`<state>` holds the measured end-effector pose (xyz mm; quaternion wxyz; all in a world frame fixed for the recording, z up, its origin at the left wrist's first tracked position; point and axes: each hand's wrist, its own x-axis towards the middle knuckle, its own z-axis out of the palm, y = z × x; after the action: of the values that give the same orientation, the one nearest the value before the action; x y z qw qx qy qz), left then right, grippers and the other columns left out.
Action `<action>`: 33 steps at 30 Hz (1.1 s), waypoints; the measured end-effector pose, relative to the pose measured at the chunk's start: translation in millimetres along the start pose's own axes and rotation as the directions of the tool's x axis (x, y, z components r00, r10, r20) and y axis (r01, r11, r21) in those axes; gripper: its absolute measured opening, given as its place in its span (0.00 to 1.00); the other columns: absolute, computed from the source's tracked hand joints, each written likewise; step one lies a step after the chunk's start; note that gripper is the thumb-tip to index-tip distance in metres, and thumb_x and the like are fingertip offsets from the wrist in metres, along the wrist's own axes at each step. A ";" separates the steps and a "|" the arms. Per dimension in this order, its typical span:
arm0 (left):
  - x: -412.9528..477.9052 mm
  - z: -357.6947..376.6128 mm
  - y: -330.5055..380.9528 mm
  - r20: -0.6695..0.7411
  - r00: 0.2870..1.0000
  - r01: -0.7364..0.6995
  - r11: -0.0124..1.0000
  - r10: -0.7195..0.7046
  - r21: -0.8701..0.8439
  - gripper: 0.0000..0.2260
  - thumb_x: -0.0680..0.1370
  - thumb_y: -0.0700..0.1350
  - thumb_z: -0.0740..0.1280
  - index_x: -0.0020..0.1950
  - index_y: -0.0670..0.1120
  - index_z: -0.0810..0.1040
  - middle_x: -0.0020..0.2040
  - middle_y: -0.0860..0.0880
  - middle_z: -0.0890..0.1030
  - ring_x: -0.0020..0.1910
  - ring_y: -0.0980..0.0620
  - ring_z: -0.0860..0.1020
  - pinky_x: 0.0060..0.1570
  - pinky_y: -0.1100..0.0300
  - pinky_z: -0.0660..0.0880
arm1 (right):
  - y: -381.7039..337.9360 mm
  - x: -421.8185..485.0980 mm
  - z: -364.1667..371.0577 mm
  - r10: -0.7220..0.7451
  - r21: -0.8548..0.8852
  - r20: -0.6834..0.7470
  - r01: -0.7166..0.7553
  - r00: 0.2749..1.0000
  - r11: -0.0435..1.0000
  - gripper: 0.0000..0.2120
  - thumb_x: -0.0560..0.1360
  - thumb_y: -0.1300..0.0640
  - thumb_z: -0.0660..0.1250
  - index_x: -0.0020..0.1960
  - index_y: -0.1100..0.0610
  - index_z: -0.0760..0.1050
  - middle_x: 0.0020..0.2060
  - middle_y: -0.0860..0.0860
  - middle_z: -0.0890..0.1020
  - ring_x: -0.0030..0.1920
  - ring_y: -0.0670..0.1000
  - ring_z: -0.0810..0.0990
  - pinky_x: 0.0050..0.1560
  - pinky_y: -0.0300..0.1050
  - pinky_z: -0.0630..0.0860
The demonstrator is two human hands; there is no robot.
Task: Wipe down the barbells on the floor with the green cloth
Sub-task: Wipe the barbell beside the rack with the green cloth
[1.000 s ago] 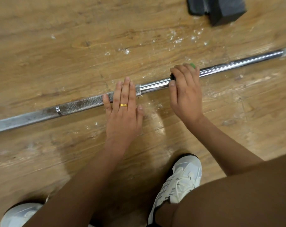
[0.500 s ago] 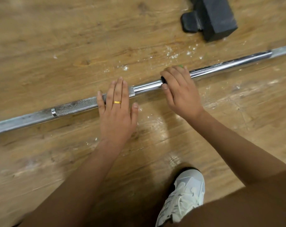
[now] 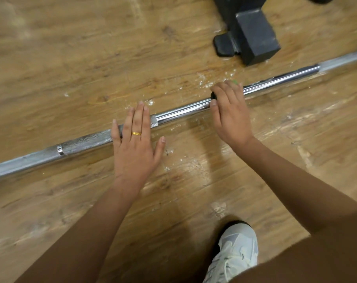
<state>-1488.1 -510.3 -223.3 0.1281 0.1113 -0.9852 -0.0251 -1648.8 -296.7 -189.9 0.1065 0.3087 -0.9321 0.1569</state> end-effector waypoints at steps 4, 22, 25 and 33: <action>7.7 2.6 -7.3 -0.017 1.000 -0.016 1.000 0.016 -0.018 0.34 0.84 0.61 0.53 0.83 0.44 0.51 0.82 0.47 0.55 0.80 0.47 0.58 0.78 0.45 0.44 | -1.6 4.0 6.9 -0.113 0.000 0.055 0.114 0.992 0.994 0.18 0.84 0.55 0.54 0.68 0.62 0.72 0.65 0.57 0.76 0.70 0.59 0.69 0.77 0.57 0.56; 40.7 5.3 -24.5 -0.050 0.999 0.004 0.993 -0.010 -0.114 0.30 0.81 0.57 0.59 0.80 0.46 0.61 0.80 0.49 0.64 0.77 0.47 0.63 0.77 0.45 0.48 | 3.6 36.0 9.1 0.036 0.001 0.036 -0.036 0.999 0.999 0.18 0.85 0.55 0.52 0.68 0.61 0.72 0.64 0.55 0.77 0.69 0.56 0.69 0.79 0.56 0.53; 47.2 5.0 -26.7 -0.036 0.999 0.023 0.990 -0.029 -0.139 0.30 0.81 0.58 0.60 0.79 0.46 0.62 0.79 0.49 0.66 0.77 0.47 0.64 0.77 0.45 0.47 | -3.5 32.2 19.7 -0.020 -0.015 0.036 0.020 0.999 1.000 0.18 0.85 0.55 0.52 0.70 0.61 0.71 0.66 0.56 0.75 0.72 0.57 0.67 0.79 0.56 0.51; 65.7 -1.4 -32.6 0.047 0.998 0.045 0.992 -0.039 -0.119 0.31 0.80 0.59 0.60 0.79 0.44 0.64 0.78 0.47 0.68 0.75 0.46 0.65 0.76 0.44 0.51 | 0.0 54.2 24.1 0.037 0.038 -0.025 -0.036 0.999 0.999 0.18 0.85 0.55 0.52 0.68 0.61 0.72 0.64 0.57 0.76 0.70 0.57 0.69 0.78 0.57 0.53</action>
<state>-1542.7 -556.9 -208.3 0.1118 0.1235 -0.9820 -0.0895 -1693.9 -334.6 -196.3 0.1098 0.2914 -0.9330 0.1804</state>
